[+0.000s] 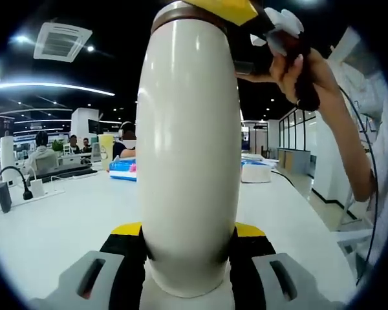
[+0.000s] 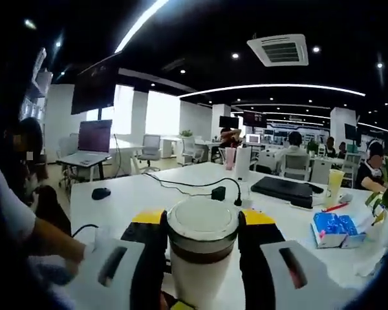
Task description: Grasp the water cup twist off the cup lid place the cup lid on the table
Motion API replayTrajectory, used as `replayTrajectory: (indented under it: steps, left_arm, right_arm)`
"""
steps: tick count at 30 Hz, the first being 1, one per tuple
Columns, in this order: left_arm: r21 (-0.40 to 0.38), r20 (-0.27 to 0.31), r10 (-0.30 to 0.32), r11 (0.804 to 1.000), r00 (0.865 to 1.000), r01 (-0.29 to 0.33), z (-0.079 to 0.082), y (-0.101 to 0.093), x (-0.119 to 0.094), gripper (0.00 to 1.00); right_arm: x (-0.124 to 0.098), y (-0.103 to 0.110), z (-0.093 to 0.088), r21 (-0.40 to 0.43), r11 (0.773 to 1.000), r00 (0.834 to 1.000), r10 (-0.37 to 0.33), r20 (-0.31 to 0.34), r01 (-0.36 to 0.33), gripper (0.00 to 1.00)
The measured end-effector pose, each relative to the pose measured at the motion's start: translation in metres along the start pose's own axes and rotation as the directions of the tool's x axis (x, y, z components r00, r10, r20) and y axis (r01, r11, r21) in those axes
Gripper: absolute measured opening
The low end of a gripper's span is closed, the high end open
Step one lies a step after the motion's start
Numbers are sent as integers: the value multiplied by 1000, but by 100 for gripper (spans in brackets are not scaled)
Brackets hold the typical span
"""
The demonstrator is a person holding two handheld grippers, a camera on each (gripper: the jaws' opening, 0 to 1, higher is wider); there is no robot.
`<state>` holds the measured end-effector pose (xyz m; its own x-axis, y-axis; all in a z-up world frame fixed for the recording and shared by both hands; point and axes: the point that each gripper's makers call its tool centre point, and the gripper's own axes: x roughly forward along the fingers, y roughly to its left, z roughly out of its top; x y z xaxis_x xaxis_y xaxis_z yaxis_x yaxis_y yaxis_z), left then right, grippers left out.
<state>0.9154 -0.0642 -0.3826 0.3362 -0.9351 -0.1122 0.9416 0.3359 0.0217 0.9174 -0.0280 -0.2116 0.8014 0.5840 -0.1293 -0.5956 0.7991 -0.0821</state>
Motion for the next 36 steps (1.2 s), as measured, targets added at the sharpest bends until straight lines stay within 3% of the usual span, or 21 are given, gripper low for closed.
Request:
replayTrajectory:
  steps: [7,15,22,29,34,36]
  left_arm:
    - [0,0,-1,1000,1000,1,0,0,0,51]
    - [-2,0,-1,1000,1000,1,0,0,0,51]
    - [-4,1,0,1000,1000,0,-1,0,-1,51]
    - [-1,1,-1,1000,1000,1,-1,-1,-1,51]
    - [-2,1,-1,1000,1000,1,-1,-1,-1,51]
    - [0,1,-2,1000,1000,2,-1,-1,-1,51]
  right_arm:
    - [0,2,-1,-7,998,998,56,-8,-56,45]
    - [0,5,-2,-8,984,984,180,-7,-180,45]
    - [3,4,-2,27,960,960,279,-7,-278,45]
    - [1,8,-2,-18,940,940,341,-31,-342,45]
    - [0,8,-2,-20,910,911,413,-25,-413,45]
    - [-2,11,-3,-35,888,889,457,-14,-458,45]
